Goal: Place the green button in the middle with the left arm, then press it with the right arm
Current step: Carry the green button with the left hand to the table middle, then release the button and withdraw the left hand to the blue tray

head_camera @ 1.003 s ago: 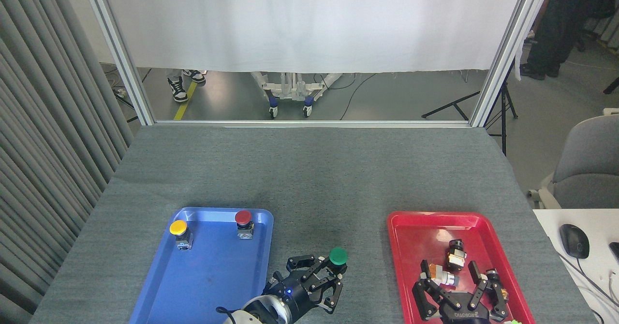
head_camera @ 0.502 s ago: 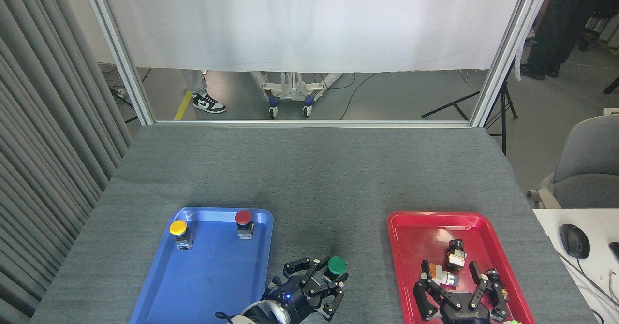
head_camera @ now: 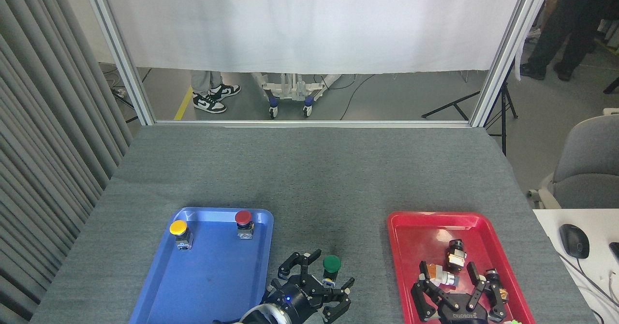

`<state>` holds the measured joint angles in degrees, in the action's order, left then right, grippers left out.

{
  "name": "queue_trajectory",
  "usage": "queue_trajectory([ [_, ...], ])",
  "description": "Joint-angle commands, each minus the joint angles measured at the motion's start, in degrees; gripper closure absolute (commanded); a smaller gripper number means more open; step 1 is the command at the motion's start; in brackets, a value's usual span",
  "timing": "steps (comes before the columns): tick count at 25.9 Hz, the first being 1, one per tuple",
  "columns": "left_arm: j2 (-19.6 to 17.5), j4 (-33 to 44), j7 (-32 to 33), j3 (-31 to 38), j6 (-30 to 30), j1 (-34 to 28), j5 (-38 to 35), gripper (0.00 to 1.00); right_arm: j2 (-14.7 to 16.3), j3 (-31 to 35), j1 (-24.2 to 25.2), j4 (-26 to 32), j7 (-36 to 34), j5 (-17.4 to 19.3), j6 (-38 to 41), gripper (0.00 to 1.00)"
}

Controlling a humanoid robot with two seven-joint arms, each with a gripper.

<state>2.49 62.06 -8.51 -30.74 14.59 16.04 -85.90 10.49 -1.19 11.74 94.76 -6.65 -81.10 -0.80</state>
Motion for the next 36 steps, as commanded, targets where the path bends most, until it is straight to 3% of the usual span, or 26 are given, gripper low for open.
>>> queue_trajectory([
  [1, -2.7, 9.6, 0.2, 1.6, -4.6, -4.7, 0.1, 0.01, -0.2, -1.0, -0.1, -0.1, 0.2, 0.0, -0.1, 0.01],
  [5, -3.4, 18.4, 0.2, 7.7, -11.2, -10.5, 0.2, 0.01, -0.3, -2.4, -0.3, -0.2, 0.5, 0.0, -0.2, 0.05],
  [10, -3.1, 22.8, 0.1, 15.5, -17.2, -14.1, 0.4, 0.01, -0.6, -2.6, -0.6, -0.4, 0.6, 0.0, -0.3, 0.04],
  [19, -3.6, 28.2, -0.5, 28.8, -17.7, -24.0, 1.7, 0.01, -0.8, -4.6, -2.2, -0.7, 0.7, -0.1, -1.3, 0.05],
  [22, -5.6, 28.3, -0.5, 29.3, -17.7, -25.1, 1.7, 0.01, -0.8, -7.7, -4.0, -1.9, 0.8, -0.1, -3.2, 0.19],
  [30, -5.7, 28.7, -0.5, 29.4, -17.8, -25.1, 1.7, 0.01, -1.1, -14.5, -8.6, -5.2, 1.9, -0.7, -2.8, 0.90],
  [32, -5.6, 28.7, -0.5, 29.4, -17.8, -25.1, 1.7, 0.01, -1.2, -17.0, -9.9, -6.5, 3.9, -0.8, -2.8, 1.00],
  [36, -5.6, 28.7, -0.5, 29.4, -17.8, -25.0, 1.7, 0.01, -2.3, -20.2, -12.2, -8.8, 4.5, -0.8, -2.9, 1.00],
])
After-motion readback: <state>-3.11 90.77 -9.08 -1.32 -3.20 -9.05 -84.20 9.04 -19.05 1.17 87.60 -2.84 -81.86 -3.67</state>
